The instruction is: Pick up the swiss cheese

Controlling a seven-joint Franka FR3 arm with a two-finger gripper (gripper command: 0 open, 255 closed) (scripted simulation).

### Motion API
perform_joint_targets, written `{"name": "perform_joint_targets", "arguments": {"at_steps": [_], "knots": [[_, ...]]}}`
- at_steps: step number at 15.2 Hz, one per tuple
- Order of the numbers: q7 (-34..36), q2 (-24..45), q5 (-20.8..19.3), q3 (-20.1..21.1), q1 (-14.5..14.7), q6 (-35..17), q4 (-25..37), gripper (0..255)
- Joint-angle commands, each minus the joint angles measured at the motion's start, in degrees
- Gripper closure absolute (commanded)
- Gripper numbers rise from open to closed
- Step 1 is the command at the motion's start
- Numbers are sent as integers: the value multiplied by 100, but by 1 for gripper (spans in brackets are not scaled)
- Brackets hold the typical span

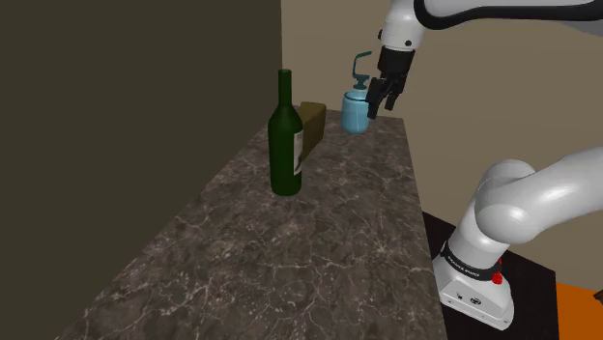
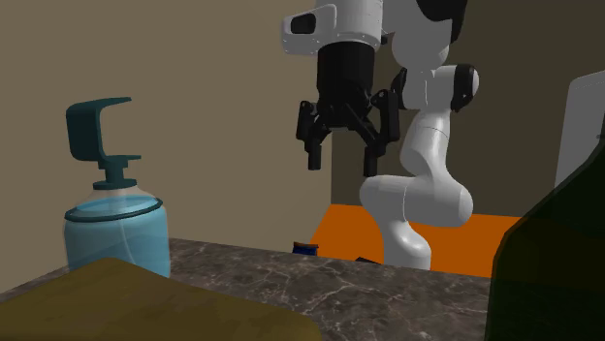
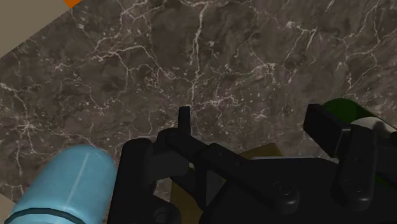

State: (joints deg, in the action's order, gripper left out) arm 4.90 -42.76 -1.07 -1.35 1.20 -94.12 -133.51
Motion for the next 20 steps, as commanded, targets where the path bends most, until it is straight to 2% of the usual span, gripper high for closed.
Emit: {"name": "perform_joint_targets", "arguments": {"at_steps": [1,6,11,20], "knots": [[0,0,0,0,0,0,0,0],[1512,1134,272,514,-269,-358,650,0],[2970,2341,340,867,-533,-558,1537,0],[5327,4479,175,1011,-799,-491,3529,0]]}}
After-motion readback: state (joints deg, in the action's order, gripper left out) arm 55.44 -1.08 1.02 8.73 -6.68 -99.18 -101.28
